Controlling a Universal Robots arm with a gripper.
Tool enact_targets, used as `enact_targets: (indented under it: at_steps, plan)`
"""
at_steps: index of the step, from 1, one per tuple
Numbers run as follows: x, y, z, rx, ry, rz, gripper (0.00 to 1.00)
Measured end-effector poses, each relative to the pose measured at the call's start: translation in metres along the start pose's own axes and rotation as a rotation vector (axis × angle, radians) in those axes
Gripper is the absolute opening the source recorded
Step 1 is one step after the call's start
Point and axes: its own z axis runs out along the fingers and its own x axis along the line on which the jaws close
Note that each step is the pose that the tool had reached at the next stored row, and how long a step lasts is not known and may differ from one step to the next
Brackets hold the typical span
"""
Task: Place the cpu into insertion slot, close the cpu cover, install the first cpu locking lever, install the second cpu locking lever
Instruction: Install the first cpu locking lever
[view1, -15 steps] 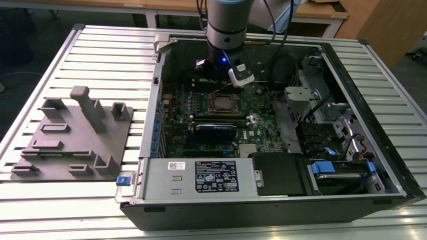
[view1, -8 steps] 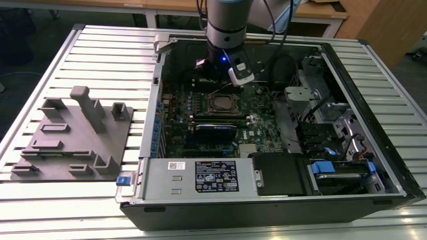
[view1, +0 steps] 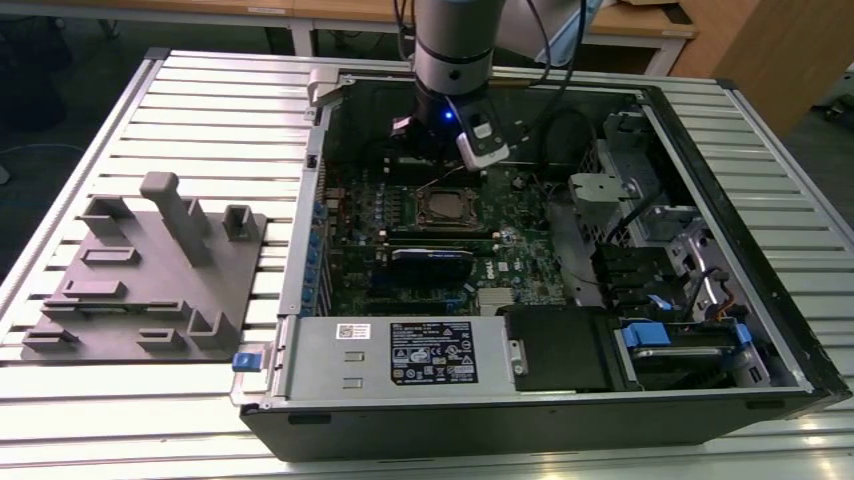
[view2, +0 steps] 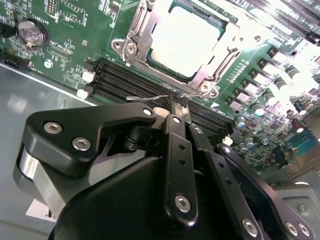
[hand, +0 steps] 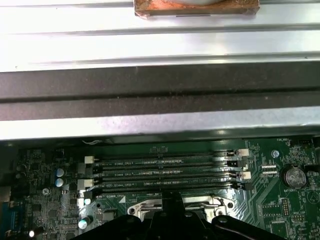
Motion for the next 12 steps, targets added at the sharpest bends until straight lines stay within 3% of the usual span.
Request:
enact_targets:
  at_steps: [3,12]
  plan:
    - [0.0000,0.0008,0.0002,0.0148,-0.0010,-0.001,0.11]
    - [-0.0001,0.0029,0.0006,0.0156,0.0028,-0.022,0.11]
